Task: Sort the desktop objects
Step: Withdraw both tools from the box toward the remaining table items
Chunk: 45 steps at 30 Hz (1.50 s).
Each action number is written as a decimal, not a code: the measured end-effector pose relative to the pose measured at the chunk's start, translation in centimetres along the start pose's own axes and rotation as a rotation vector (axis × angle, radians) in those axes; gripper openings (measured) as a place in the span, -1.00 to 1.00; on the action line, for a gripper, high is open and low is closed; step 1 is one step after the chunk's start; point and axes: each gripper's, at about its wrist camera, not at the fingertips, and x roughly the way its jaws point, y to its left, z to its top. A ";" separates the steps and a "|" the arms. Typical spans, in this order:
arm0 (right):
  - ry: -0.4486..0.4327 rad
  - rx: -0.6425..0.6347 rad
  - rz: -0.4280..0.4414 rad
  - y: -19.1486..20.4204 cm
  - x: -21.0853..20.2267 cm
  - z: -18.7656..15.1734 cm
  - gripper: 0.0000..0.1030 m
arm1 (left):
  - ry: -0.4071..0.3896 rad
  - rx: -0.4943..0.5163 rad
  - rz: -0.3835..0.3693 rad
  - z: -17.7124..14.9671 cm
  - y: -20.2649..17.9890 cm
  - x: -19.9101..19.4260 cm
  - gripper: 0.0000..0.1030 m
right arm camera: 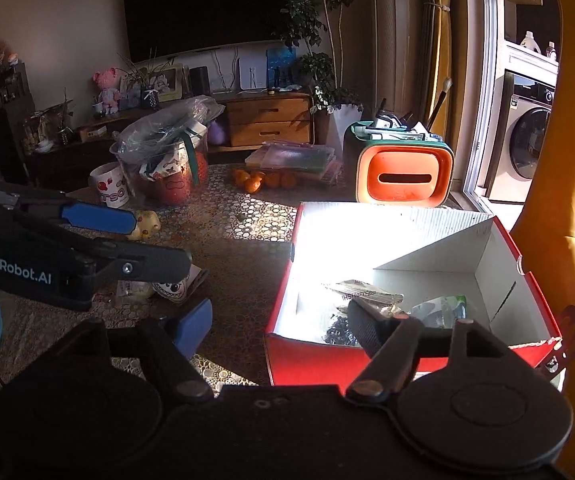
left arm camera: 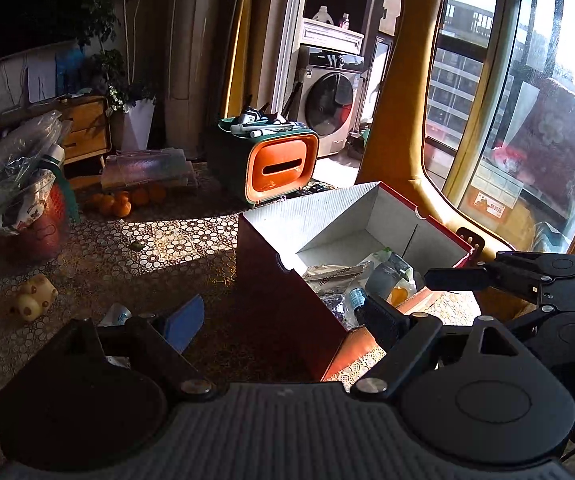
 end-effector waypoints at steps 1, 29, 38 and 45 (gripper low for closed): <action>-0.005 0.002 0.008 0.5 0.0 0.0 0.53 | -0.006 -0.003 0.008 -0.4 0.5 -0.5 0.70; 0.022 0.050 0.026 9.1 4.4 -0.8 0.77 | 0.006 -0.054 0.087 -10.8 13.6 -5.7 1.00; 0.058 0.054 0.032 10.5 7.5 -0.4 0.73 | 0.024 0.014 0.132 -12.5 16.7 -4.0 1.00; 0.089 0.056 0.045 11.1 10.4 0.0 0.58 | 0.043 0.047 0.136 -12.9 18.9 -1.5 1.00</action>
